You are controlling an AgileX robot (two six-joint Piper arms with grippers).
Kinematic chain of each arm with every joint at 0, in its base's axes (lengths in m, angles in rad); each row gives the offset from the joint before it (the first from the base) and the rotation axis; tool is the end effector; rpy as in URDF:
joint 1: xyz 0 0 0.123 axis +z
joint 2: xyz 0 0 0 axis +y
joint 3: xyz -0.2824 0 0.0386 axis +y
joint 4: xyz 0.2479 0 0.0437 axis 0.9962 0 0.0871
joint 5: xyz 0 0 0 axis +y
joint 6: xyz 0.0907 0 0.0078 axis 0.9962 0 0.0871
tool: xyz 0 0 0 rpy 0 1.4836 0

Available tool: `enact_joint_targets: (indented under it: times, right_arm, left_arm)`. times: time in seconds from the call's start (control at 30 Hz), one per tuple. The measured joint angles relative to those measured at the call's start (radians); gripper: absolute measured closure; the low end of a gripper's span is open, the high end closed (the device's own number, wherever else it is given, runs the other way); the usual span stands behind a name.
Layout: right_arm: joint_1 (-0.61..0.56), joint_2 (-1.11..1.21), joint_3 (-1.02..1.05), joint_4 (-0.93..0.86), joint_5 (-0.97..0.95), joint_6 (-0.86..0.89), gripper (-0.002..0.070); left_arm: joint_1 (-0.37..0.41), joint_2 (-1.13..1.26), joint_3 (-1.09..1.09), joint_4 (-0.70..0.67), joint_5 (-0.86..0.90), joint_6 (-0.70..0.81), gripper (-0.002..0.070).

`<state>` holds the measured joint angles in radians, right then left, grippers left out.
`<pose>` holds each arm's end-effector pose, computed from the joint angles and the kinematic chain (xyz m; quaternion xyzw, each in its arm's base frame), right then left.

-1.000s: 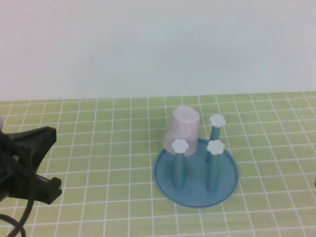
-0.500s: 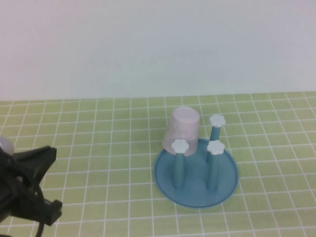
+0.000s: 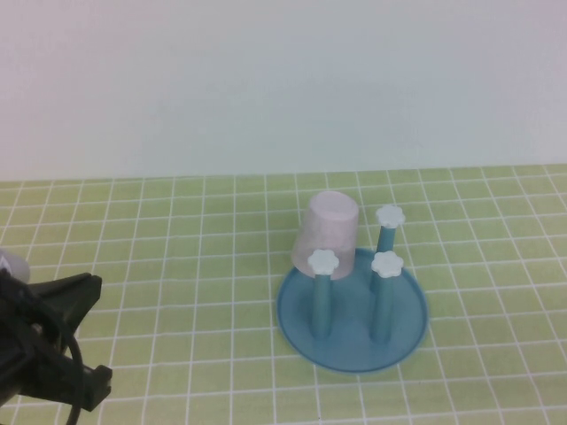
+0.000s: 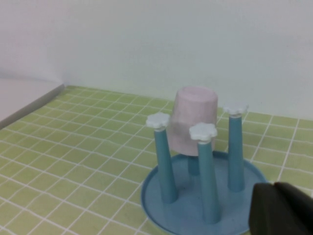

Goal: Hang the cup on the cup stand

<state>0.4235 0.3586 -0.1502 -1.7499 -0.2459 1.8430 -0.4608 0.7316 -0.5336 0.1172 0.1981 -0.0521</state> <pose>0.0712 0.0559 0.2351 -0.2035 0.7340 0.2512 0.5973 0.1389 -0.0666 0.3068 0.2023 0.7813 -0.1076 0.5806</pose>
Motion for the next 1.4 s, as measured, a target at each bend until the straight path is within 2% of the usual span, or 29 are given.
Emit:
enact_joint_targets:
  times: [0.2, 0.4, 0.57, 0.7, 0.83, 0.93, 1.1, 1.27, 1.33, 1.4]
  right_arm:
    - [0.0, 0.0, 0.011, 0.035, 0.003, -0.002, 0.0678]
    - [0.0, 0.0, 0.013, 0.557, 0.104, -0.006, 0.0678]
    - [0.0, -0.004, 0.013, 0.884, 0.398, -0.006, 0.0678]
    - [0.0, -0.022, 0.013, 0.998, 0.546, -0.006, 0.0678]
    - [0.0, -0.038, 0.013, 1.035, 0.497, -0.025, 0.0678]
    - [0.0, -0.07, 0.013, 1.172, 0.464, -0.253, 0.0678]
    - [-0.035, -0.187, 0.013, 1.556, 0.492, -0.94, 0.0678]
    - [-0.143, -0.238, 0.013, 1.874, 0.502, -1.618, 0.0678]
    - [-0.202, -0.25, 0.013, 1.929, 0.517, -1.828, 0.0678]
    - [-0.264, -0.273, 0.013, 1.948, 0.537, -1.949, 0.0678]
  left_arm:
    - [0.0, 0.0, 0.0, 0.0, 0.025, 0.0, 0.0675]
    - [0.0, 0.0, 0.0, 0.0, 0.025, 0.0, 0.0675]
    - [0.0, 0.0, 0.0, 0.0, 0.025, 0.0, 0.0675]
    - [0.0, 0.0, 0.0, 0.0, 0.025, 0.0, 0.0675]
    - [0.0, 0.0, 0.0, 0.0, 0.025, 0.0, 0.0675]
    - [0.0, 0.0, 0.0, 0.0, 0.025, 0.0, 0.0675]
    - [0.0, 0.0, 0.0, 0.0, 0.025, 0.0, 0.0675]
    - [0.0, 0.0, 0.0, 0.0, 0.025, 0.0, 0.0675]
    - [0.0, 0.0, 0.0, 0.0, 0.025, 0.0, 0.0675]
    - [0.0, 0.0, 0.0, 0.0, 0.025, 0.0, 0.0675]
